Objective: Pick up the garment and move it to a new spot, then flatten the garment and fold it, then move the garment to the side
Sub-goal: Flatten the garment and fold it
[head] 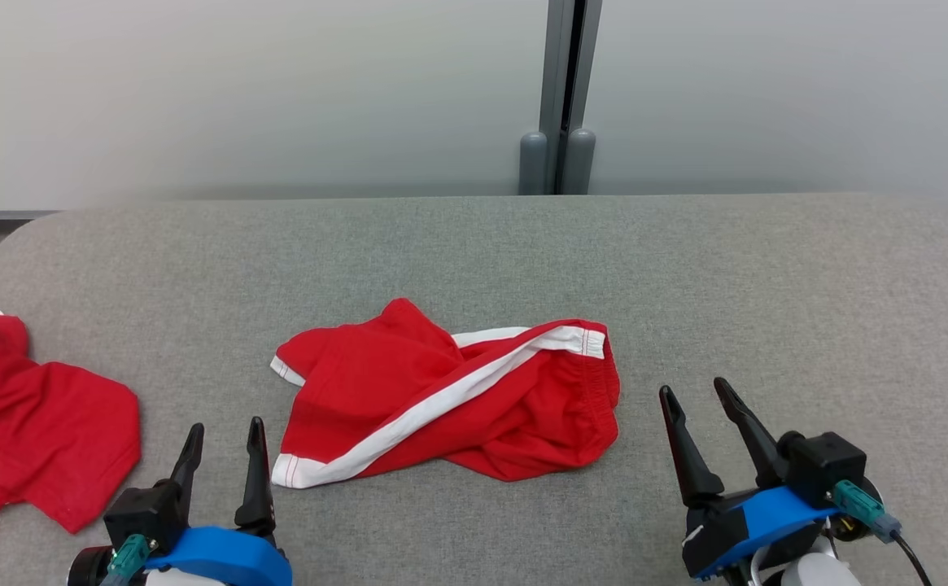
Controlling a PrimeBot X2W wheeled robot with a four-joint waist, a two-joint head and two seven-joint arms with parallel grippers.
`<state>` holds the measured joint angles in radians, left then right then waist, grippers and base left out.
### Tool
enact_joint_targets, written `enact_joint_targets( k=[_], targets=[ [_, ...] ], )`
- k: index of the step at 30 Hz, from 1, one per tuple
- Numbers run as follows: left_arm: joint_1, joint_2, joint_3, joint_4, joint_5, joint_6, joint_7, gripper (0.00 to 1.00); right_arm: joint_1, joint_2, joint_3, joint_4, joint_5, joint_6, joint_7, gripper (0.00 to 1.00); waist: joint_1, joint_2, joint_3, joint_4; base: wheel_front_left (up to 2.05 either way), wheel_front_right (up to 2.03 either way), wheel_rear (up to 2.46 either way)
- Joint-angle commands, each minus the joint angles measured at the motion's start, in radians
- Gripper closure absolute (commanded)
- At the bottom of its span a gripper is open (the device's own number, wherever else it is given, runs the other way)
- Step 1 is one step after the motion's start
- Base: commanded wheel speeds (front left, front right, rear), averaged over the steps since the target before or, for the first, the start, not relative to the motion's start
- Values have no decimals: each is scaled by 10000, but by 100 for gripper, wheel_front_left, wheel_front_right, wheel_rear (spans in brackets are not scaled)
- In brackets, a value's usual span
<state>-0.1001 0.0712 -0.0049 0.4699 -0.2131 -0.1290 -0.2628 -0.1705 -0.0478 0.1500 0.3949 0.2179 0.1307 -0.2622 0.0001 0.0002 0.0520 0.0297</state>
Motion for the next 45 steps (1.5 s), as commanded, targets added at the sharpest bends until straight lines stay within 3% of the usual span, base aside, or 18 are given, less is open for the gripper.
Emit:
enact_joint_targets(
  k=[1, 13, 22, 29, 36, 45],
  targets=[
    [162, -12, 81, -157, 154, -23, -28, 0, 240, -47, -129, -126, -77, 3, -40, 0, -1, -2, -173, -105, 0, 0, 0],
    [1016, -149, 312, -170, 354, -24, -28, 0, 988, -43, -360, -312, -236, 3, -40, 0, -1, -2, -764, -552, 0, 0, 0],
    [672, -162, -360, 464, 15, -23, -30, 0, 918, -47, -16, -367, -339, 1, -40, 0, -1, -2, -467, -488, 0, 0, 0],
    [75, 312, -1021, 1254, -942, -23, -28, 0, 619, -46, 247, -417, -429, 3, -40, 0, -1, -2, 176, -561, 0, 0, 0],
    [-500, 712, -1052, 1761, -1648, -24, -30, 0, 357, -44, 284, -528, -576, 3, -40, 0, -1, -2, 771, -690, 0, 0, 0],
    [-627, 1050, -1776, 2202, -2449, -24, -30, 0, 273, -46, 371, -507, -583, 1, -41, 0, -1, -2, 897, -825, 0, 0, 0]
  ],
)
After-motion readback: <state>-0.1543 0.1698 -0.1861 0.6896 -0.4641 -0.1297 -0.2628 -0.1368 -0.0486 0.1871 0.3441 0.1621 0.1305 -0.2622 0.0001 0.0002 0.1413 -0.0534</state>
